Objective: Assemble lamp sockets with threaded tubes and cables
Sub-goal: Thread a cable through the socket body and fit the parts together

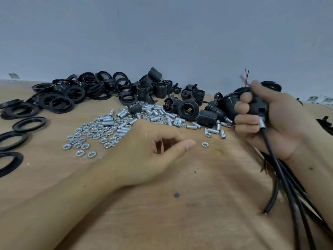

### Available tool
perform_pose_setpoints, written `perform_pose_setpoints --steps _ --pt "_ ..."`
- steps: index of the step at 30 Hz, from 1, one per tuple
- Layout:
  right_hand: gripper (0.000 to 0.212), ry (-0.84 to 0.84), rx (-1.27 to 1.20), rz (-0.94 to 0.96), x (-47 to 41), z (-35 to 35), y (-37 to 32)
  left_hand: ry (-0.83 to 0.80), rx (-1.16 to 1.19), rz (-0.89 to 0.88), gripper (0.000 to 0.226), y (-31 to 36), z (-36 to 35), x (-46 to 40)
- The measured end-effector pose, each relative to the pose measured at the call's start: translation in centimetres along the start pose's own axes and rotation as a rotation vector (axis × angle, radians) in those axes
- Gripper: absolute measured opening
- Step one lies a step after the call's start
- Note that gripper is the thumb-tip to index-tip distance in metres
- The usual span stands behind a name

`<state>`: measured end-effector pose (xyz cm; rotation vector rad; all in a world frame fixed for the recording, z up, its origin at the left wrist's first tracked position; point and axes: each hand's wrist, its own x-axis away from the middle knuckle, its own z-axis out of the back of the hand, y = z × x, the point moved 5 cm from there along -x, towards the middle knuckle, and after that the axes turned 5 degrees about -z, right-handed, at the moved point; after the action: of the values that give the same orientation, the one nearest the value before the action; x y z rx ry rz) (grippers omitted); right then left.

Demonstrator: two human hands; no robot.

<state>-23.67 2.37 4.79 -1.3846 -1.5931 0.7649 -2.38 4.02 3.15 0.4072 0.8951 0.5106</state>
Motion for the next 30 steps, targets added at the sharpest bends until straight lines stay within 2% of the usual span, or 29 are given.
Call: perform_pose_setpoints --steps 3,10,14,16,20,21,23,26,30 --pt "0.032 -0.028 0.226 -0.021 -0.1 -0.4 0.8 0.062 -0.084 0.018 0.020 -1.2 1.0 -0.1" --pt "0.018 -0.002 0.662 0.140 -0.6 -1.2 2.4 0.168 -0.232 0.114 0.017 -3.6 2.8 0.0" --pt "0.024 0.041 0.622 0.262 -0.4 -1.9 2.5 0.188 -0.307 0.161 0.010 -4.7 3.1 -1.0" --pt "0.023 0.040 0.615 0.292 -0.4 -2.1 2.8 0.103 -0.426 0.197 0.011 -5.8 2.9 -2.7" --pt "0.012 0.020 0.644 0.359 -0.6 -2.2 3.1 -0.263 -0.613 0.257 0.058 -8.2 1.3 -8.0" --pt "0.012 0.012 0.635 0.379 -0.5 -2.2 3.0 -0.327 -0.640 0.274 0.062 -8.7 0.7 -8.8" --pt "0.012 0.010 0.614 0.398 -0.5 -2.1 2.8 -0.373 -0.671 0.308 0.054 -9.7 -0.5 -9.6" --pt "0.010 0.047 0.581 0.426 -0.5 -1.5 2.4 -0.247 -0.624 0.349 0.042 -10.7 -0.8 -9.3" --pt "0.011 0.058 0.575 0.400 -0.9 -1.3 2.4 0.083 -0.487 0.352 0.044 -9.8 1.8 -8.5"
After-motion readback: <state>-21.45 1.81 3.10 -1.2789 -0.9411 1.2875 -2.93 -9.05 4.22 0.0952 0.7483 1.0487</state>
